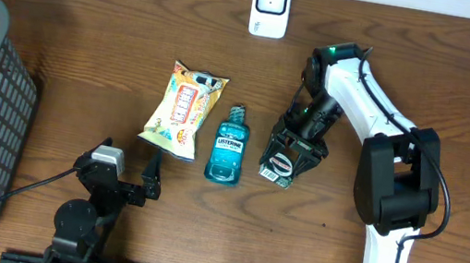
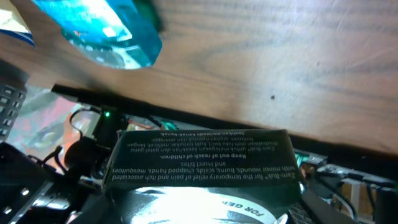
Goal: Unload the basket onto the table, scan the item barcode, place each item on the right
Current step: 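Lift the Zam-Buk tin and hold it at the scanner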
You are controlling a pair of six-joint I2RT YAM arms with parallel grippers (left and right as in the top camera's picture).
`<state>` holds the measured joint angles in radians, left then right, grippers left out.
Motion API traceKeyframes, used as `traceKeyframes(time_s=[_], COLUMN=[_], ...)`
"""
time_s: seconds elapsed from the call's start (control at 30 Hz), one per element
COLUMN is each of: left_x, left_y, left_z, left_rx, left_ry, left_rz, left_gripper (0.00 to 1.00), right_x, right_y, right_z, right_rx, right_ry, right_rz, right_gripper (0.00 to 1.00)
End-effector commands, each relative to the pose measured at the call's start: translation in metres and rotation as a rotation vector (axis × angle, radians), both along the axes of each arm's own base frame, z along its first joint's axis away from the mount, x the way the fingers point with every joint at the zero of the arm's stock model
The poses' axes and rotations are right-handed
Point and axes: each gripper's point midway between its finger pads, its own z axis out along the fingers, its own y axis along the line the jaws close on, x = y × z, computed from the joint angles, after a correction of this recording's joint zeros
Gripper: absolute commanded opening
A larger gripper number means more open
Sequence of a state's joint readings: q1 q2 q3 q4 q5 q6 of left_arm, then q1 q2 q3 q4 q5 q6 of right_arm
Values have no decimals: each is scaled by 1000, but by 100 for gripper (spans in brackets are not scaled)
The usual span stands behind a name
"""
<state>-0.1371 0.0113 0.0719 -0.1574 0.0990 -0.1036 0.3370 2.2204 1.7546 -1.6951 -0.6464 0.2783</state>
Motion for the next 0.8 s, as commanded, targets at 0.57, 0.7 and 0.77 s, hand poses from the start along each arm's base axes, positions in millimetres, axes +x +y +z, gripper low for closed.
traceKeyframes(time_s=[0.57,0.7,0.77], left_x=[-1,-1,-1], left_y=[0,0,0], left_z=[-14,-14,-14], left_rx=[14,14,14], left_ry=[39,39,39], left_rz=[-3,-3,-3], left_gripper=[98,98,98], right_x=[119,173,227], right_y=[42,53,60], right_z=[-20,-8,12], right_rx=[203,220,203], right_ry=[-528,-767,-1015], right_rz=[-83,-99,-126], right_gripper=[31,31,32])
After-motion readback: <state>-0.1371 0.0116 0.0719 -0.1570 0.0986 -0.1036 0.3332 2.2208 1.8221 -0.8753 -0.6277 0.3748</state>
